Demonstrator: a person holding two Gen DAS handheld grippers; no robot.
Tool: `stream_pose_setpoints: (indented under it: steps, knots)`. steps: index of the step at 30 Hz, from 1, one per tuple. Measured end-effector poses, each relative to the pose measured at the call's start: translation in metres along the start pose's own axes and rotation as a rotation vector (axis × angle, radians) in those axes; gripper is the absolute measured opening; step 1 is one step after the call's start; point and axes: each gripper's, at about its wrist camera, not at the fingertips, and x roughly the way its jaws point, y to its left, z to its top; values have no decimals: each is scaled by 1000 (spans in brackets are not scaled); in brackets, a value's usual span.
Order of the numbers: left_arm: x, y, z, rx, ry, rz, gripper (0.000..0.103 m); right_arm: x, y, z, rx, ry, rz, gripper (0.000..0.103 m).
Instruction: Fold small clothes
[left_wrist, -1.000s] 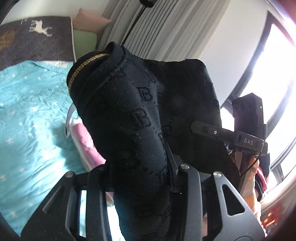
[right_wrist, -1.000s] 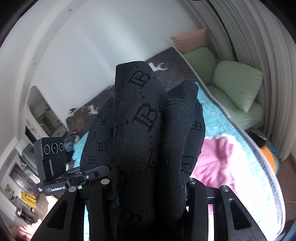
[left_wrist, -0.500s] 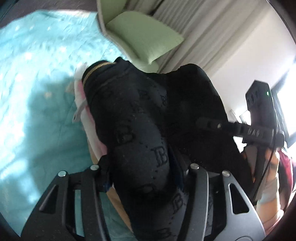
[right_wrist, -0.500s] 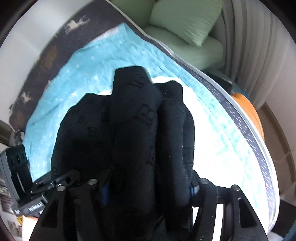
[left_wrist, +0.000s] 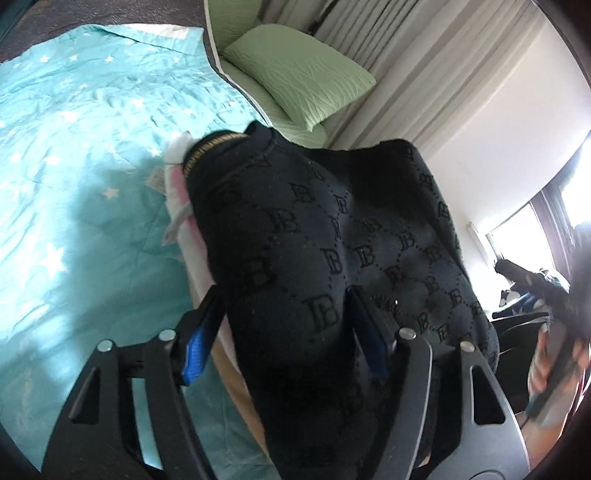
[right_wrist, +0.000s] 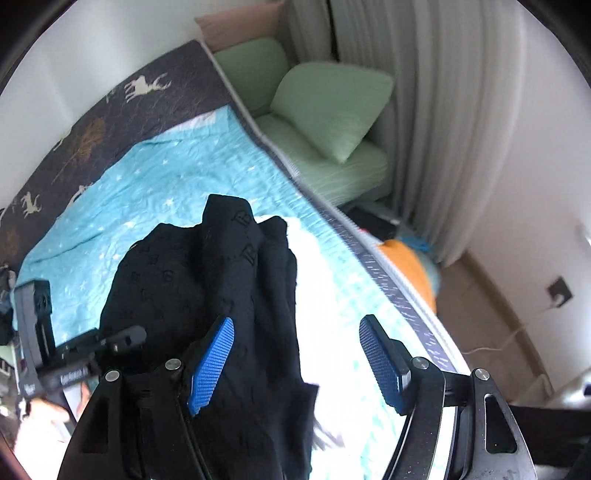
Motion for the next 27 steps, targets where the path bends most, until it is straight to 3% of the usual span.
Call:
stream_pose_setpoints:
  steps: [5, 6, 10, 15, 17, 21, 25, 27]
  knots:
    - [-47, -18, -22, 107, -103, 54, 73, -56, 21, -57, -34, -93, -28, 72]
    - [-54, -22, -28, 125, -115, 80, 79, -64, 30, -68, -50, -108, -46, 73]
    - [-78, -46, -63, 250, -141, 215, 85, -83, 69, -116, -89, -157, -136, 81]
    - [-104, -58, -110, 325, -104, 236, 90, -90, 106, -155, -74, -244, -229, 89]
    - [-114, -57, -125, 359, -78, 254, 90, -92, 115, -167, -61, -241, -231, 92]
    - [-140, -55, -151, 412, -137, 325, 90, -92, 123, -182, -37, -186, -239, 92]
    - [-168, -58, -174, 451, -166, 303, 90, -107, 136, -201, -17, -231, -339, 92]
    - [-179, -61, -184, 463, -175, 290, 90, -112, 142, -210, 2, -243, -346, 92]
